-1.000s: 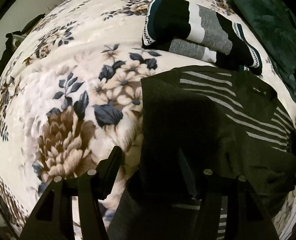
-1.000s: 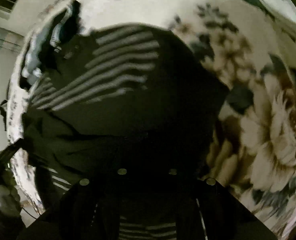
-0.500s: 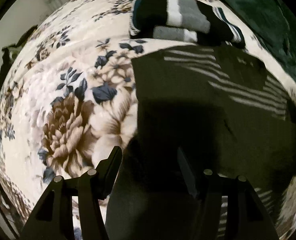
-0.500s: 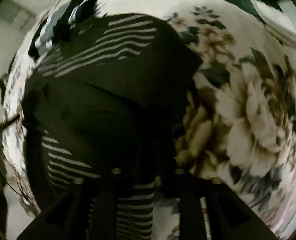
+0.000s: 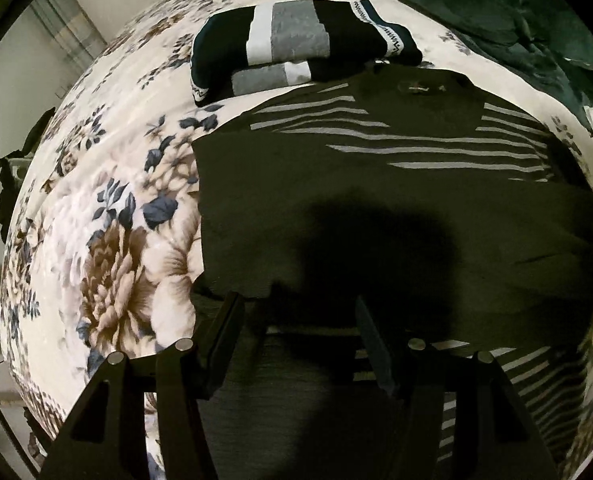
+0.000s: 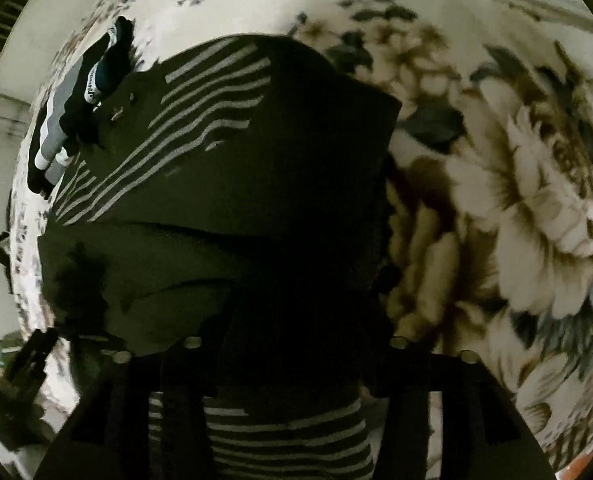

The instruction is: Fold small clothes

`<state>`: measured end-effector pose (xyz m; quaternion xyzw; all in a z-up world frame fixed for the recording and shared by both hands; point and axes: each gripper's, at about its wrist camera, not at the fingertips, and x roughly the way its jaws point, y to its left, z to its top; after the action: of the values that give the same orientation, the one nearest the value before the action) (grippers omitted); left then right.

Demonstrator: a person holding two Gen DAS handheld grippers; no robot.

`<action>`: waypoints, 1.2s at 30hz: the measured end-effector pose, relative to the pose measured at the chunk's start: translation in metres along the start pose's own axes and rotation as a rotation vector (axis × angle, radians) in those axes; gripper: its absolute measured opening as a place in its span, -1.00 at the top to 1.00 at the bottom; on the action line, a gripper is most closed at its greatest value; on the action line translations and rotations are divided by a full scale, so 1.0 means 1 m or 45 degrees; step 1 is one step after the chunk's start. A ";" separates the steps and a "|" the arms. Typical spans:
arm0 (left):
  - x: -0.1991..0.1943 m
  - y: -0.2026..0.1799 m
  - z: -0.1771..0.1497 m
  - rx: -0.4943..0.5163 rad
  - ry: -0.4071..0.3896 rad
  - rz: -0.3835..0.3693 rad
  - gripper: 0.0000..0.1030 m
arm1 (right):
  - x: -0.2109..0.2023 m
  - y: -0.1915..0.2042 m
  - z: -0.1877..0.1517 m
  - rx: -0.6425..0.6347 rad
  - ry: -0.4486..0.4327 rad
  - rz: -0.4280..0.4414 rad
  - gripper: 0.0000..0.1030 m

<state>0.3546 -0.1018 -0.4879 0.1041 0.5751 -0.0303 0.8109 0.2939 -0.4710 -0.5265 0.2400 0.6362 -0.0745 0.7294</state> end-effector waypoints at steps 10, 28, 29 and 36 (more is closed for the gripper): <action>0.004 0.006 -0.001 -0.025 0.017 -0.008 -0.08 | -0.067 0.021 -0.018 -0.151 -0.367 -0.002 0.87; 0.049 0.035 0.051 -0.112 0.084 -0.021 -0.08 | -0.012 -0.026 0.022 0.132 0.018 0.215 0.26; 0.051 0.036 0.053 -0.116 0.088 -0.020 -0.07 | -0.004 -0.021 0.025 0.111 0.057 0.177 0.27; 0.055 0.046 0.059 -0.136 0.094 0.005 -0.08 | -0.044 0.024 0.030 -0.113 -0.157 0.058 0.88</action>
<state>0.4357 -0.0646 -0.5147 0.0628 0.6051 0.0057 0.7936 0.3230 -0.4724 -0.4761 0.2167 0.5873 -0.0443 0.7786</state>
